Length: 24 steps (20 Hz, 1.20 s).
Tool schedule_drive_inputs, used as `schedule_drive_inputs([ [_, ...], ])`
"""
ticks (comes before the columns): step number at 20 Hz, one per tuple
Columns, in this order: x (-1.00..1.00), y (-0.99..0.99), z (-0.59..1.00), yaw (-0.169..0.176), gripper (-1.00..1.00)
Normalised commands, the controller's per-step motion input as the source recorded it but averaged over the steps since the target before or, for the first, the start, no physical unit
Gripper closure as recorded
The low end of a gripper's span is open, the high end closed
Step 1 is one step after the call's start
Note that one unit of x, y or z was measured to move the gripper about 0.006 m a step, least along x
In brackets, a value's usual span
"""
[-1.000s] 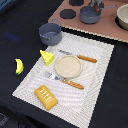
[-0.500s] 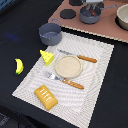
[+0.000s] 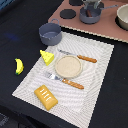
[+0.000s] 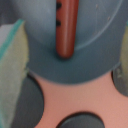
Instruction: Interact with the objects in diverse but meaningful ways.
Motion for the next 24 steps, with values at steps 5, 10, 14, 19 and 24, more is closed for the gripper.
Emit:
schedule_drive_inputs([
  [5, -0.16, -0.13, 0.61, -0.066, -1.00],
  [10, 0.18, -0.85, 0.37, -0.022, -1.00],
  [14, 0.20, -0.92, 0.35, -0.002, -1.00],
  [19, 0.16, -0.96, 0.33, 0.000, -1.00],
  [24, 0.15, -0.97, 0.36, 0.000, -1.00],
])
